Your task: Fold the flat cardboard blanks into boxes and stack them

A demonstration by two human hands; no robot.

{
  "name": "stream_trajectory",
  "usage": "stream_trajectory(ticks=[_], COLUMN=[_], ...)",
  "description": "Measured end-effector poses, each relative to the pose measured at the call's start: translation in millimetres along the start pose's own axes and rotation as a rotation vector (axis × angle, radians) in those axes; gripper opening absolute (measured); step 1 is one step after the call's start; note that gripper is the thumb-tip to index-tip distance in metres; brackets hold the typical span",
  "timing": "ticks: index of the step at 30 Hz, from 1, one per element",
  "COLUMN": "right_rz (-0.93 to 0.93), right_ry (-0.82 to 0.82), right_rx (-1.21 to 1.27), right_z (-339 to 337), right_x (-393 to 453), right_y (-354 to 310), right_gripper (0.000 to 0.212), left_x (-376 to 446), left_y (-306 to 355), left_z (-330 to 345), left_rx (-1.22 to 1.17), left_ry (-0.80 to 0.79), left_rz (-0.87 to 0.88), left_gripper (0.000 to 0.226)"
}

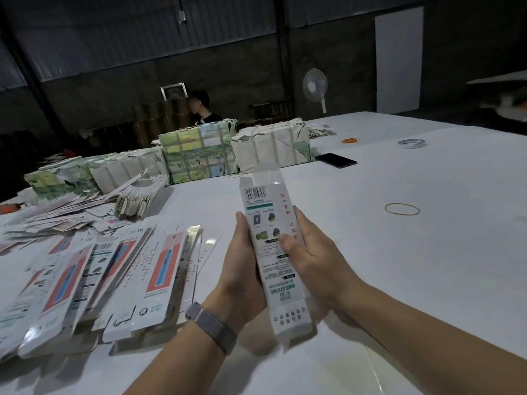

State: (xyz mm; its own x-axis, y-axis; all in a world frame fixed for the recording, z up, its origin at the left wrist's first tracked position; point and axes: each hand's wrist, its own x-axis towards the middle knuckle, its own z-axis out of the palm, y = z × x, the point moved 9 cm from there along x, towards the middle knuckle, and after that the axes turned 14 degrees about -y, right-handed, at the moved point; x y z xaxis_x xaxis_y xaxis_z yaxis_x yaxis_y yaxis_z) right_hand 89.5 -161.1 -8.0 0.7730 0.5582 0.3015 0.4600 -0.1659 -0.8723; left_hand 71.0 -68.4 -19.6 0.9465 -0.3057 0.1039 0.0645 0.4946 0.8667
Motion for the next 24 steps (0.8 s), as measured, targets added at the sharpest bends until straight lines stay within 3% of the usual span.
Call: stream_trajectory(ticks=[2,5,9,15,20,24], right_rz=[0.036,0.043,-0.006,-0.069,-0.085,-0.087], right_ry=[-0.005,0.013,0.069,0.117,0.134,0.132], right_rx=[-0.073,-0.055,0.04,0.175,0.204,0.197], right_z=[2,2,-7,-16,-21,-21], right_x=[0,-1,1,1,1,1], right_y=[2,3,1,1,-2,-3], right_gripper=[0.057,0.052,0.025,0.025,0.033,0.034], left_x=[0,-1,-1,3,2,5], left_y=[-3,1,-6,-8,-10,-6], left_z=[-7,-11,-5,2,6,4], left_rx=[0.046,0.114,0.269,0.405,0.344,0.46], left_ry=[0.03,0.033,0.024,-0.014,-0.041,0.011], left_rz=[-0.03,-0.045,-0.026,-0.002,-0.027,0.022], left_gripper=[0.073,0.066,0.057,0.047,0.045,0.046])
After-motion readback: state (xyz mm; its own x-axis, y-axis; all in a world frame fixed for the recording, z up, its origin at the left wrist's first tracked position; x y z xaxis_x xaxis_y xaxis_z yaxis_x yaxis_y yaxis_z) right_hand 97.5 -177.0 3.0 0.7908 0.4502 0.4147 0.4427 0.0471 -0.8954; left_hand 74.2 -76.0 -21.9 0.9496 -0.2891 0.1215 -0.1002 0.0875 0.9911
